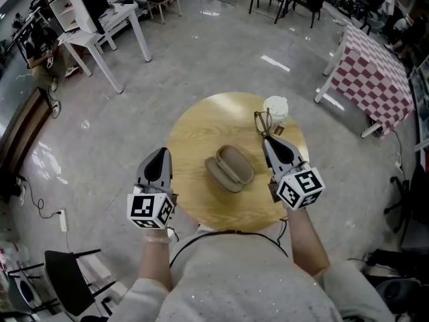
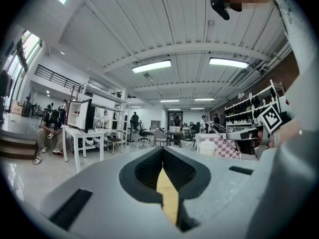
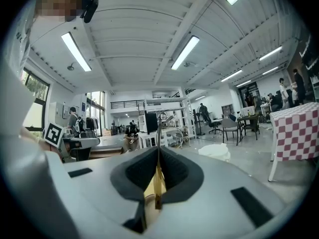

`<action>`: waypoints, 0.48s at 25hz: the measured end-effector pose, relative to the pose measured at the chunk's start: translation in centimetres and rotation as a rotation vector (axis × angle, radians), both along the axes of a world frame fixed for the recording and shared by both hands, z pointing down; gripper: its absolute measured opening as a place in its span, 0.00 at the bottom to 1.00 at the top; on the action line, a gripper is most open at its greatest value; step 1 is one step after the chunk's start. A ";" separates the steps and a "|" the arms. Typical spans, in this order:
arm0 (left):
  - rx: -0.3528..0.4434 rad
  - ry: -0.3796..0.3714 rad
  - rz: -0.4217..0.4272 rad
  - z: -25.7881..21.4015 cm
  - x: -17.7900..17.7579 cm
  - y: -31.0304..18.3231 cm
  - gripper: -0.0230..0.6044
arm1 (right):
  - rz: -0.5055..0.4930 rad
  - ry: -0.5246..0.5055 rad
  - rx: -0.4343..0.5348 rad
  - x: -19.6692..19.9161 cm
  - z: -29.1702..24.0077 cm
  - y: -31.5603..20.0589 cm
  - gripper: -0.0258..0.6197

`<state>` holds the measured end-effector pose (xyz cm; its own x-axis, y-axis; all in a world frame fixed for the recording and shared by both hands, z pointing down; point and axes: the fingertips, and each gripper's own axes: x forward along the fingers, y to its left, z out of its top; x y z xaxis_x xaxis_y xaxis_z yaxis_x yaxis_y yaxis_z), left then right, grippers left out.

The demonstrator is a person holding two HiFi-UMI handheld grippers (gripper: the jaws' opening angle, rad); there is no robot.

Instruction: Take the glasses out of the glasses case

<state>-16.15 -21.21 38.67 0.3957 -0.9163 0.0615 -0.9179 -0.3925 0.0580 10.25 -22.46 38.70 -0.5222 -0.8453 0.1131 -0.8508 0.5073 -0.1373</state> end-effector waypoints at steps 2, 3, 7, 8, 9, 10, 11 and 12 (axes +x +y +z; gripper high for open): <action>0.000 0.000 0.005 0.0 0.2 -0.1 0.04 | 0.004 0.003 0.003 0.1 0.0 0.0 0.07; 0.000 -0.001 0.007 0.0 0.2 -0.1 0.04 | 0.005 0.004 0.004 0.2 0.0 0.0 0.07; -0.006 -0.002 0.008 0.2 0.3 -0.1 0.04 | 0.008 0.005 0.003 0.4 0.2 0.0 0.07; -0.008 -0.002 0.007 0.2 0.3 -0.1 0.04 | 0.008 0.005 0.002 0.4 0.2 0.0 0.07; -0.009 -0.003 0.006 0.2 0.2 -0.1 0.04 | 0.008 0.005 0.002 0.4 0.2 0.0 0.07; -0.010 -0.003 0.005 0.3 0.2 -0.1 0.04 | 0.008 0.005 0.001 0.3 0.2 0.0 0.07; -0.012 -0.004 0.004 0.3 0.1 -0.2 0.04 | 0.007 0.005 -0.001 0.3 0.2 0.0 0.07; -0.013 -0.004 0.003 0.4 0.1 -0.2 0.04 | 0.007 0.005 -0.002 0.3 0.3 -0.1 0.07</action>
<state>-16.02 -21.39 39.04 0.3983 -0.9141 0.0755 -0.9169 -0.3947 0.0591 10.59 -22.54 38.96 -0.5159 -0.8486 0.1170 -0.8549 0.5012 -0.1340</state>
